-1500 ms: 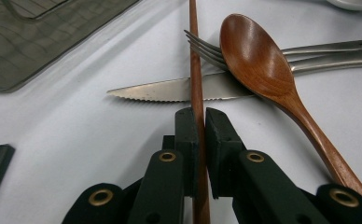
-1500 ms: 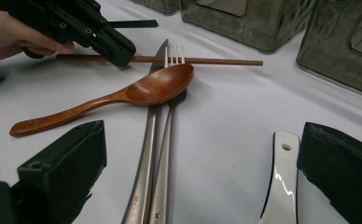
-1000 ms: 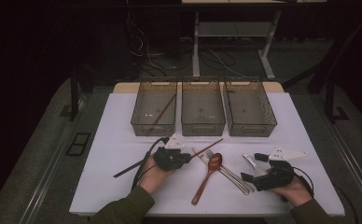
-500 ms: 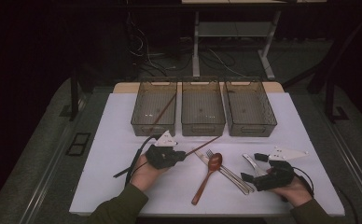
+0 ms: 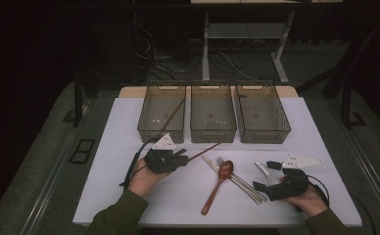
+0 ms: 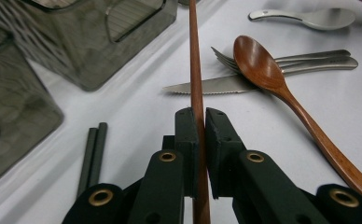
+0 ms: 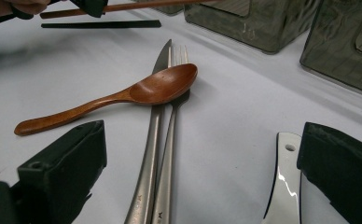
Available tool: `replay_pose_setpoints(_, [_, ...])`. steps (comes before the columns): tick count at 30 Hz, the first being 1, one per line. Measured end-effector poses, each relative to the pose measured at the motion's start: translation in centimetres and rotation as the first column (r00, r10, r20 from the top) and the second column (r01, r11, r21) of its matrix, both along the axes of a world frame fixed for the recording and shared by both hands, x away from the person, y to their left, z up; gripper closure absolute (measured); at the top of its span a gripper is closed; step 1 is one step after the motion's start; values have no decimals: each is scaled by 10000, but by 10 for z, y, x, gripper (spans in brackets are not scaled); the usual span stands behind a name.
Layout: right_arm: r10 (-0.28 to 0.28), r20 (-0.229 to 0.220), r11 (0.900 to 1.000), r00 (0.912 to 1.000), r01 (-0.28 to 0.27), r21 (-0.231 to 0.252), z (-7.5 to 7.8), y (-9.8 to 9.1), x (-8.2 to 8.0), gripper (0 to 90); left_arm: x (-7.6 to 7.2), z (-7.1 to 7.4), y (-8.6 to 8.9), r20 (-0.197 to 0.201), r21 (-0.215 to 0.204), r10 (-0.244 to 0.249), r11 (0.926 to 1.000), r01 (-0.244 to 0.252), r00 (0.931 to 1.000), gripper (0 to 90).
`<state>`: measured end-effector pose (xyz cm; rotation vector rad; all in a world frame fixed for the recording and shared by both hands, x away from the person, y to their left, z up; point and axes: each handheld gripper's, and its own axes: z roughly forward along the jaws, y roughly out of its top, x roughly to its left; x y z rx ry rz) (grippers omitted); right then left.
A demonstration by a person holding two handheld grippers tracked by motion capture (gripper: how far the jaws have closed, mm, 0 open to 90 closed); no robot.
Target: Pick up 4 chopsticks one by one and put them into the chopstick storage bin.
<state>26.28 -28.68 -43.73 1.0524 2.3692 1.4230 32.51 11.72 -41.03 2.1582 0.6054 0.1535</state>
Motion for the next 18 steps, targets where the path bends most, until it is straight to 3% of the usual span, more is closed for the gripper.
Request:
replay_pose_setpoints(9, [0, -20, 10000, 10000, 0, -21, 0, 0, 0, 11, 3, 7, 14, -51, -211, -229, 9995, 228, 9997, 832])
replay_pose_setpoints(18, [12, -27, 10000, 10000, -12, -55, -1, 1, 0, 11, 5, 17, 27, -40, -421, -56, 9991, 54, 10000, 832])
